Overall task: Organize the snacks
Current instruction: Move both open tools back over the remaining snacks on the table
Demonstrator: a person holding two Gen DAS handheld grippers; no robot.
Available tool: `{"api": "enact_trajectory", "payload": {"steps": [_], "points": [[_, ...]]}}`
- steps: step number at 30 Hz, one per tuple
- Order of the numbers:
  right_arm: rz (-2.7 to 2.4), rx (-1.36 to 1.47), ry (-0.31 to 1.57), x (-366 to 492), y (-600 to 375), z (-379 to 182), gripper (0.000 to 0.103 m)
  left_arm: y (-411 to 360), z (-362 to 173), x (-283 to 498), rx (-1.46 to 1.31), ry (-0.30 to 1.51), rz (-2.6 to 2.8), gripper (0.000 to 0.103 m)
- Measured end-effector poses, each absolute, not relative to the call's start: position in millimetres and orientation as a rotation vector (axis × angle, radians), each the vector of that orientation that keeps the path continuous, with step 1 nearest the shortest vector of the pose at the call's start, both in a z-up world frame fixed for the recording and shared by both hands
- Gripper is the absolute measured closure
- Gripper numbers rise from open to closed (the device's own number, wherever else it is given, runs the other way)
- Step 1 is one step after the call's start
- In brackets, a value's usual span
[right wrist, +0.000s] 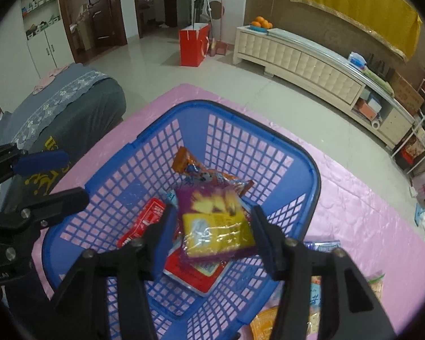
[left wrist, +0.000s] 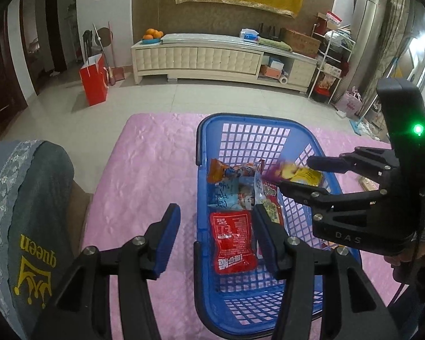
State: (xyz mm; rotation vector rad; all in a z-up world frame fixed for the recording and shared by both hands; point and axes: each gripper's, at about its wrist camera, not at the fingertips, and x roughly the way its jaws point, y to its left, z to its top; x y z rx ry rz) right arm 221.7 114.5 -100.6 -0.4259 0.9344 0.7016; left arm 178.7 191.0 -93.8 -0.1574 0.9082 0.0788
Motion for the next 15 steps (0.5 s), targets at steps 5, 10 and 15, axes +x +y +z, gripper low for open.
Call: {"api": "enact_trajectory", "payload": {"steps": [5, 10, 15], "points": [[0.693, -0.423, 0.910, 209, 97, -88, 0.022, 176, -87, 169, -0.101, 0.876, 0.079, 0.037], [0.673, -0.412, 0.901, 195, 71, -70, 0.022, 157, -75, 161, -0.101, 0.865, 0.062, 0.036], [0.647, -0.395, 0.866, 175, 36, -47, 0.022, 133, -62, 149, -0.096, 0.856, 0.044, 0.034]]}}
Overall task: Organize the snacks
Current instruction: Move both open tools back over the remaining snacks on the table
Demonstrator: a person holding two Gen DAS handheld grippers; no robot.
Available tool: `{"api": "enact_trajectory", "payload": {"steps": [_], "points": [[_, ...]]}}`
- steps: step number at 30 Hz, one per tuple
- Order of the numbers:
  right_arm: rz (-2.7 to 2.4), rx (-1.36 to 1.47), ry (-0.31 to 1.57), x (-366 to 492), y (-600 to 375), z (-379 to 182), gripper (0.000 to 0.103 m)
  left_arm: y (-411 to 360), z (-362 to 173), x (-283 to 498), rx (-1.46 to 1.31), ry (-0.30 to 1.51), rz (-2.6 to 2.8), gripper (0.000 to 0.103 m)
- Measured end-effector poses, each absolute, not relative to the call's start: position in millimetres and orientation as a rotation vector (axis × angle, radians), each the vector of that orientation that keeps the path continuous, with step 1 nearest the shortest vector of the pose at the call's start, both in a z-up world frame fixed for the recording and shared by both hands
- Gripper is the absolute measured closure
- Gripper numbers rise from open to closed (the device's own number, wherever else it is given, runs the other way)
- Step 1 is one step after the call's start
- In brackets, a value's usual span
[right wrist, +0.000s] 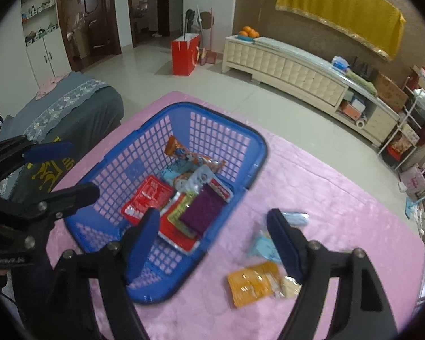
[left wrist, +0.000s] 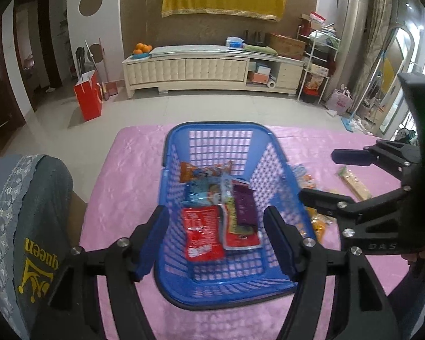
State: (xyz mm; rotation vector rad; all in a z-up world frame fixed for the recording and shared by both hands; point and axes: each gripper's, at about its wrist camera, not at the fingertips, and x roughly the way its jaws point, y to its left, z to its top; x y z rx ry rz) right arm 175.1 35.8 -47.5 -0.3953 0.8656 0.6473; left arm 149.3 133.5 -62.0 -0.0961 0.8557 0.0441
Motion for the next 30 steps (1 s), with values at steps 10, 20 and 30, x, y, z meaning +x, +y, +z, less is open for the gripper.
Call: {"api": "enact_trajectory", "payload": {"steps": [10, 20, 30], "points": [[0.550, -0.343, 0.833, 160, -41, -28, 0.022, 71, -42, 138, -0.048, 0.826, -0.033, 0.033], [0.464, -0.291, 0.863, 160, -98, -36, 0.022, 13, -46, 149, -0.004, 0.837, -0.118, 0.032], [0.407, -0.256, 0.909, 177, -150, -62, 0.022, -39, -69, 168, 0.000, 0.884, -0.185, 0.032]]}}
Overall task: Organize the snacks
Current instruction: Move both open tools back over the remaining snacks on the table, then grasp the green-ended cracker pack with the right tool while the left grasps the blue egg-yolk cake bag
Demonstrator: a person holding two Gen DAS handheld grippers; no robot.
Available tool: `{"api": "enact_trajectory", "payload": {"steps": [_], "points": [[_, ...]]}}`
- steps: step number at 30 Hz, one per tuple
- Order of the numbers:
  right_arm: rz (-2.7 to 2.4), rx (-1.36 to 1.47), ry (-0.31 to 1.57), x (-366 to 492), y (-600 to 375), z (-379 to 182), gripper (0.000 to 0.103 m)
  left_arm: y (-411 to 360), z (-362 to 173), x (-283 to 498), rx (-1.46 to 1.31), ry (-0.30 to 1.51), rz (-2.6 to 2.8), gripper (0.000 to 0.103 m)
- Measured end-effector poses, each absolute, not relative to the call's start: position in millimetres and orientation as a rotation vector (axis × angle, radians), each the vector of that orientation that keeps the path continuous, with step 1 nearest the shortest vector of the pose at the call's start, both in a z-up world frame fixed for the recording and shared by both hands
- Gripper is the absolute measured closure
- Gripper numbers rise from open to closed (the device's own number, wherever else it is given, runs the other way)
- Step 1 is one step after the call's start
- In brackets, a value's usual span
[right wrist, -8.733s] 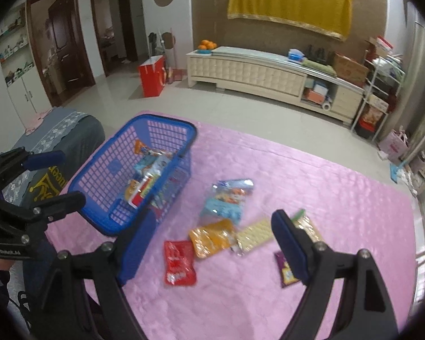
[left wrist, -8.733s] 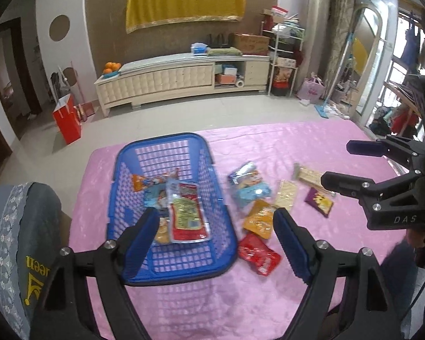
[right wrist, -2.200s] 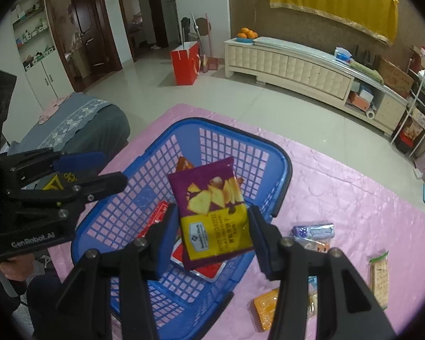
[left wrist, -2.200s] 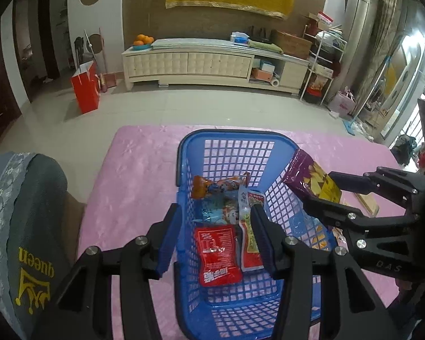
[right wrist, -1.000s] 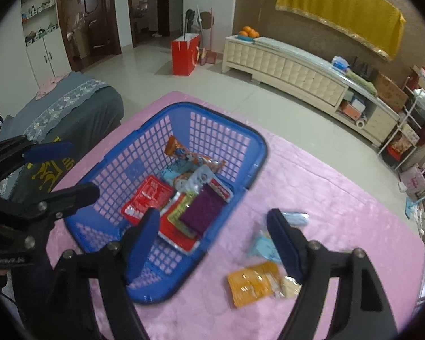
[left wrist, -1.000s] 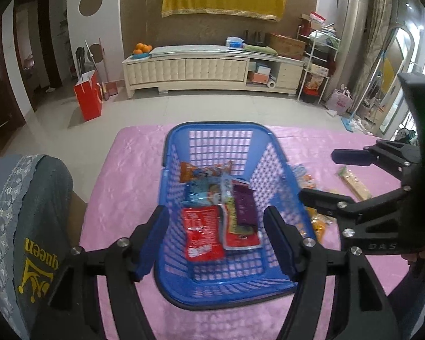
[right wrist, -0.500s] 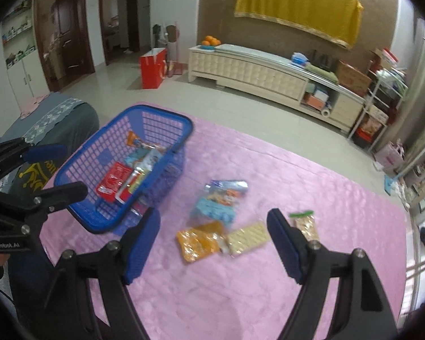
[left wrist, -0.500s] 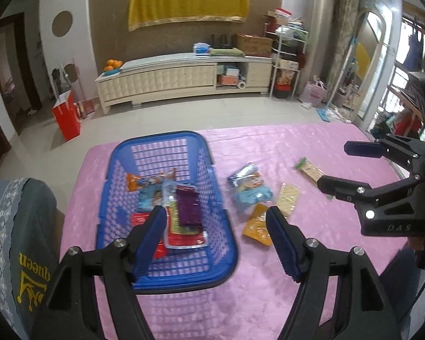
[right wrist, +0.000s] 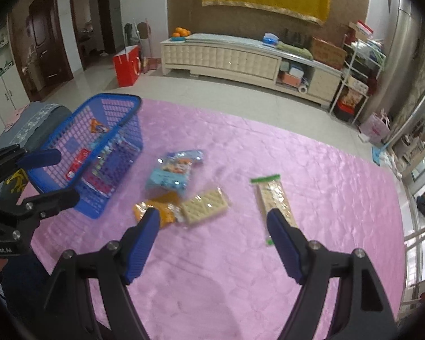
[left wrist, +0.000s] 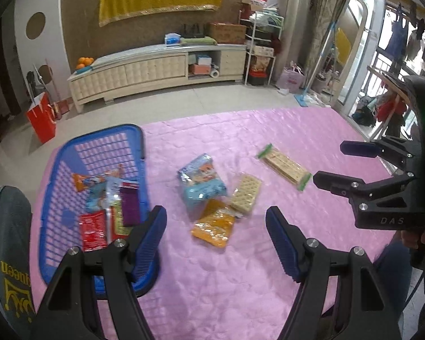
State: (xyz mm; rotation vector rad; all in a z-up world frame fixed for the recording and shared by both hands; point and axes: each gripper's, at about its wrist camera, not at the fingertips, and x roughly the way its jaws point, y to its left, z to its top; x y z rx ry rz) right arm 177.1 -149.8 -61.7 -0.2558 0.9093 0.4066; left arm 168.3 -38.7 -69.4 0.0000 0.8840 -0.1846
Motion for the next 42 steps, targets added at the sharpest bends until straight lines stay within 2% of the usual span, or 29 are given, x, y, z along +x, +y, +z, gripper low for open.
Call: {"api": "enact_trajectory", "payload": {"steps": [17, 24, 33, 42], "points": [[0.361, -0.202, 0.998, 249, -209, -133, 0.016, -75, -124, 224, -0.067, 0.910, -0.096, 0.032], [0.353, -0.288, 1.035, 278, -205, -167, 0.016, -69, -151, 256, -0.100, 0.937, -0.048, 0.032], [0.350, -0.340, 0.975, 296, -209, -187, 0.016, -61, -188, 295, -0.131, 1.004, -0.012, 0.032], [0.364, -0.271, 1.045, 306, -211, -209, 0.016, -61, -213, 325, -0.075, 1.034, -0.005, 0.033]]}}
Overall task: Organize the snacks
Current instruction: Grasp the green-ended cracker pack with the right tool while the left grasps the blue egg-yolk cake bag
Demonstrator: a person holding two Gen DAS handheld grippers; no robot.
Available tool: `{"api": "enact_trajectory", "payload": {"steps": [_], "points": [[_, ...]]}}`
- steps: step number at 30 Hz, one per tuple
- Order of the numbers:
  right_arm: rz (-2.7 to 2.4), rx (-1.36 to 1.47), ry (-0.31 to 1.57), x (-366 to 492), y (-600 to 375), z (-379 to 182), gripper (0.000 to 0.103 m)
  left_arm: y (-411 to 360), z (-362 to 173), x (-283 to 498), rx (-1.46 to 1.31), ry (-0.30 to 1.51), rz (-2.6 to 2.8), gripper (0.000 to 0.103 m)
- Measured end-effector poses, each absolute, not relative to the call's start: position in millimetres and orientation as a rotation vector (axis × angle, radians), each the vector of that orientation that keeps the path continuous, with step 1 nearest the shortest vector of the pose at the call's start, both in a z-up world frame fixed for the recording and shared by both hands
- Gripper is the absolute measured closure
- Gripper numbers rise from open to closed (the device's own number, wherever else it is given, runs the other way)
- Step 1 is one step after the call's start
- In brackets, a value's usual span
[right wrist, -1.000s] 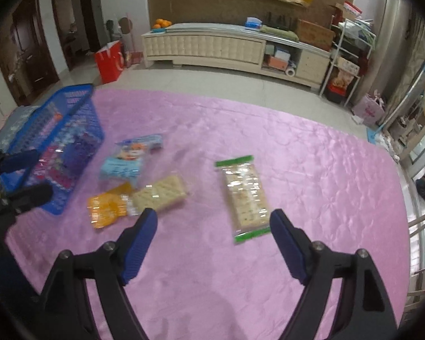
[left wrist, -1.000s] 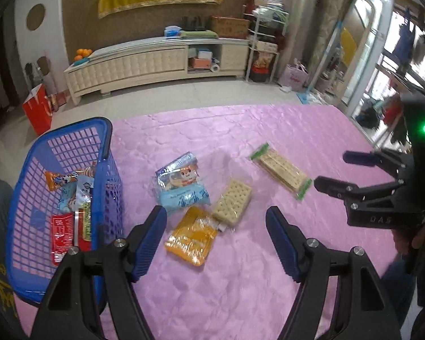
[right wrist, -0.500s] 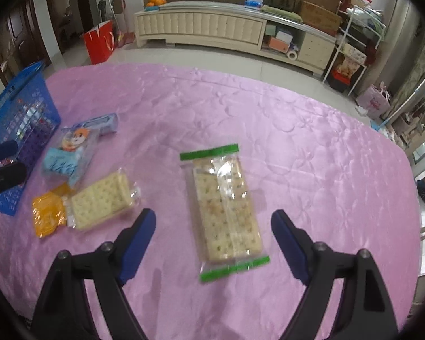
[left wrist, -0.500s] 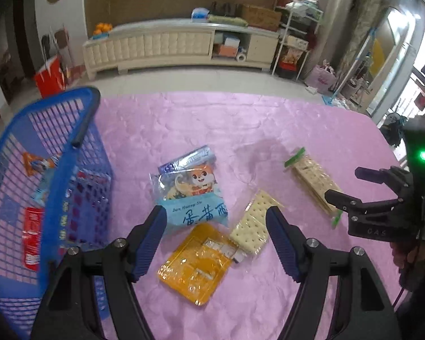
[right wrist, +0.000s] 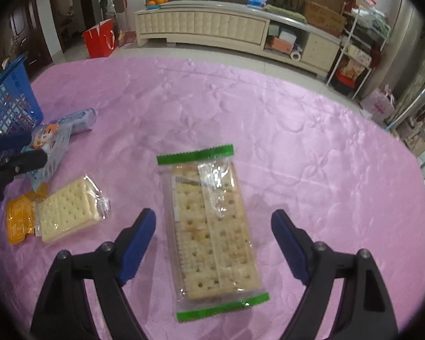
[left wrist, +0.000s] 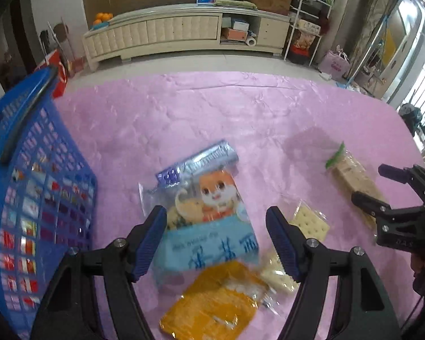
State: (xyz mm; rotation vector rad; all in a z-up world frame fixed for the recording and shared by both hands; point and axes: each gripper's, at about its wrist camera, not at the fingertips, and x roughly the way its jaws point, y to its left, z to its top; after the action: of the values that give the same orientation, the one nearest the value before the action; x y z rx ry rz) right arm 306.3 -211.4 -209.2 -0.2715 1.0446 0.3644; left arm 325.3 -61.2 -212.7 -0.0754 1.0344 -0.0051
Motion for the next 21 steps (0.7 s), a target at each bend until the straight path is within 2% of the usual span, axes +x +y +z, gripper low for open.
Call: {"api": "enact_trajectory", "payload": {"steps": [13, 17, 18, 21], "points": [[0.357, -0.230, 1.061, 306, -214, -215, 0.016, -53, -215, 329, -0.021, 1.053, 0.058, 0.032], [0.362, -0.230, 1.064, 307, -208, -215, 0.016, -43, -219, 334, -0.093, 1.076, 0.036, 0.024], [0.361, -0.236, 1.061, 306, -207, -216, 0.016, -41, -222, 336, -0.101, 1.088, 0.042, 0.019], [0.364, -0.225, 1.057, 305, -207, -216, 0.016, -45, -226, 343, -0.083, 1.111, 0.057, 0.017]]}}
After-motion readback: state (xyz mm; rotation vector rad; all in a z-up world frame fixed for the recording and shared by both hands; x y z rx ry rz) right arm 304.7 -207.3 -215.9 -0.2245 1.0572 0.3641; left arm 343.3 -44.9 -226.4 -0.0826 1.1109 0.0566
